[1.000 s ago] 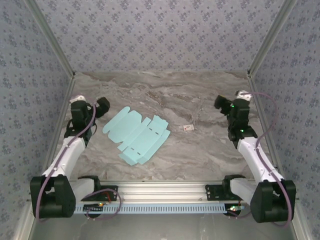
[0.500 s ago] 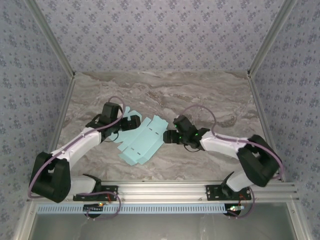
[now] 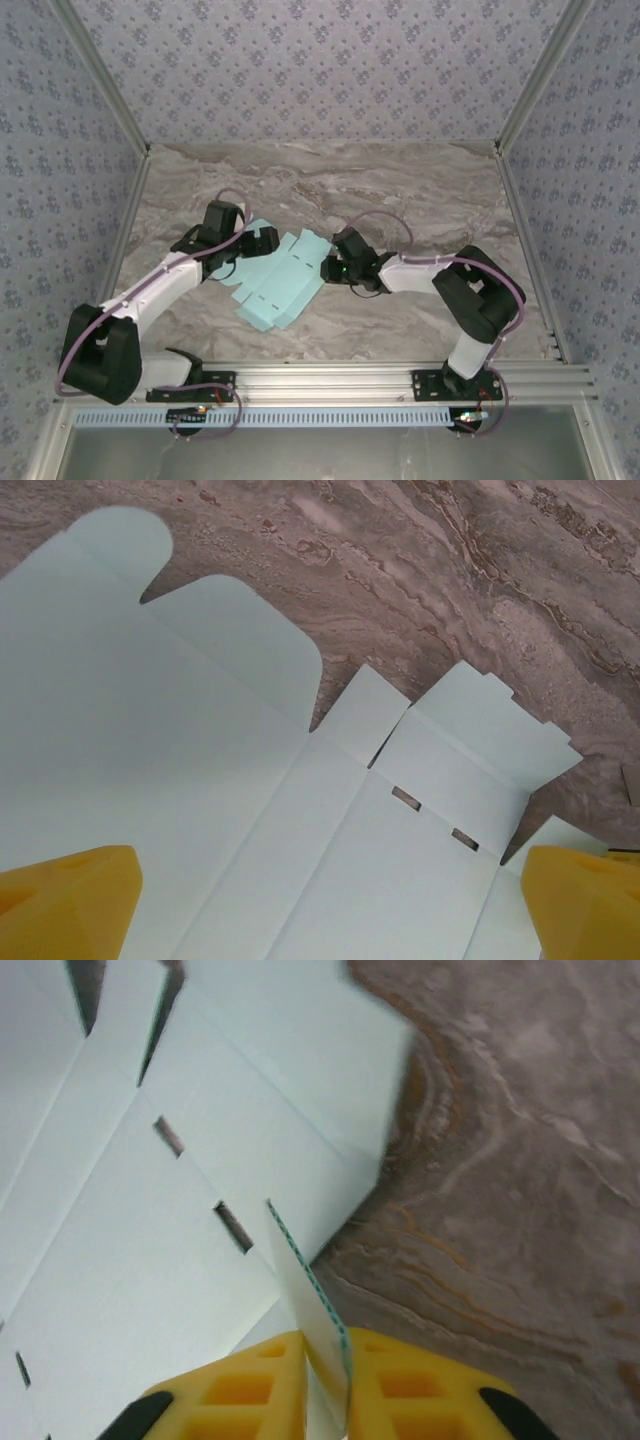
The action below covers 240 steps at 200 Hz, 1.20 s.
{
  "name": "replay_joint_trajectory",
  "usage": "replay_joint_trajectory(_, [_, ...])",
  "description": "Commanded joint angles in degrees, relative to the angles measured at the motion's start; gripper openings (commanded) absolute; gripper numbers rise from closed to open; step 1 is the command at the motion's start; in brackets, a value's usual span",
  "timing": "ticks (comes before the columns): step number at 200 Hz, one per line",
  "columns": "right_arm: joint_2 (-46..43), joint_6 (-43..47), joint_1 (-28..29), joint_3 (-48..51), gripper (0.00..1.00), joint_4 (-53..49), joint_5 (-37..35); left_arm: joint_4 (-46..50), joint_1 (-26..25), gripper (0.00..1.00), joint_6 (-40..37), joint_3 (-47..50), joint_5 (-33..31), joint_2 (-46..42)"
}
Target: Fold the paper box
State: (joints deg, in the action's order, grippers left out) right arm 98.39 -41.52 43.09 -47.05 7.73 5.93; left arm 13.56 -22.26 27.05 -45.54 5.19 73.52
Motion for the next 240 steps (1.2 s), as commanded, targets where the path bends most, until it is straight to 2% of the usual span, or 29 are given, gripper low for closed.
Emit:
replay_joint_trajectory(1, [-1.07,4.79,-2.31,-3.92,0.07,0.64,2.86,-0.86,-0.33,0.97,-0.20,-3.33,-2.60,-2.61])
replay_joint_trajectory(19, [-4.32,14.60,-5.59,-7.07,0.03,-4.51,5.85,-3.30,-0.33,0.97,-1.72,-4.99,-2.82,-4.25])
replay_joint_trajectory(39, [-7.90,25.37,-10.70,-11.19,0.02,-11.08,13.75,-6.79,-0.30,0.96,-5.50,-7.94,-2.10,-5.92])
replay_joint_trajectory(65, [-11.08,38.38,-16.35,-17.72,0.00,-21.81,22.20,-12.01,-0.31,0.96,-15.66,-13.19,4.42,-5.18])
replay_joint_trajectory(91, [-12.87,51.27,-20.07,-25.32,0.00,-32.47,29.09,-8.48,-0.33,0.96,-26.57,-22.30,10.08,-0.14])
replay_joint_trajectory(132, [-13.12,63.90,-22.95,-34.62,0.00,-43.73,35.99,9.99,-0.87,0.91,-53.16,-38.54,24.92,8.44])
replay_joint_trajectory(158, [-13.14,68.03,-23.30,-38.11,0.00,-47.91,37.76,27.29,-2.57,0.92,-68.95,-48.58,28.06,12.38])
replay_joint_trajectory(170, [-13.14,69.37,-23.49,-39.26,0.00,-49.24,38.13,33.22,-2.95,0.93,-72.45,-52.14,29.25,14.20])
replay_joint_trajectory(209, [-13.09,74.07,-23.49,-42.92,0.00,-53.55,38.95,43.87,-4.60,0.92,-78.81,-60.06,32.46,19.45])
replay_joint_trajectory(224, [-13.06,75.27,-23.44,-44.52,0.00,-54.76,39.08,46.81,-5.19,0.88,-79.50,-62.74,32.69,21.99])
replay_joint_trajectory(240, [-12.85,76.69,-23.24,-46.26,0.00,-55.96,38.64,49.84,-5.43,0.78,-79.40,-65.80,33.28,24.81])
